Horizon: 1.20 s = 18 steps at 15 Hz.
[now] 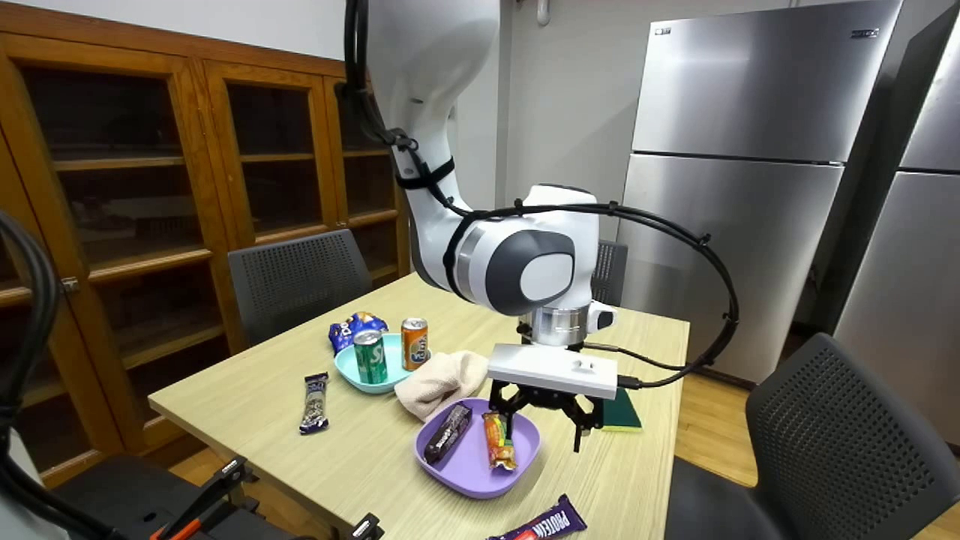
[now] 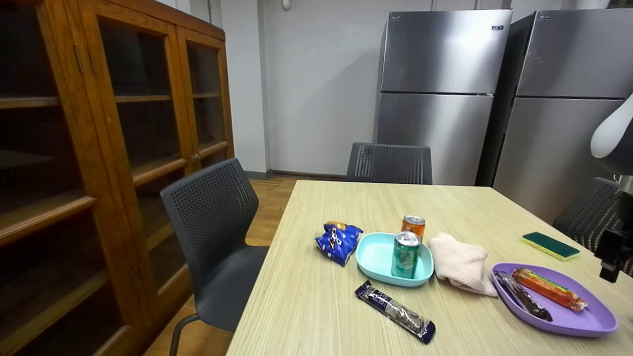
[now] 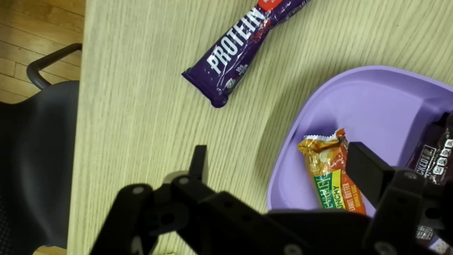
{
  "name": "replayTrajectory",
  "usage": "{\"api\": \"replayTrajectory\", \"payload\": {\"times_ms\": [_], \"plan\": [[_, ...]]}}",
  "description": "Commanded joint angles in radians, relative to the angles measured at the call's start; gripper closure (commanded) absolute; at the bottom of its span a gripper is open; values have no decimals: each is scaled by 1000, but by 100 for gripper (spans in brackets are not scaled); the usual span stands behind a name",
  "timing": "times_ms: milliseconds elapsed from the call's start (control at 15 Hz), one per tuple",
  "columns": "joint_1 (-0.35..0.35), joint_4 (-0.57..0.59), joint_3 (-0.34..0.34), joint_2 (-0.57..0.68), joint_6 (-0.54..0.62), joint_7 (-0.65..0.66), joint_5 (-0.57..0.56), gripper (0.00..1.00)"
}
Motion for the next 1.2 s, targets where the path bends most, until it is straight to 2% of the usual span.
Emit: {"api": "replayTrajectory", "payload": {"times_ms": [0,200,600,867,1133], "plan": [[-2,6,-10,7,-21,77,2,0],[16,24,-57,41,-55,231,-8,0],[-2,34,-59,95,-82,416,43,0],[-10,45,-61,121,-78,505,97,0],[-24,57,-61,141,-73,541,135,0]]}}
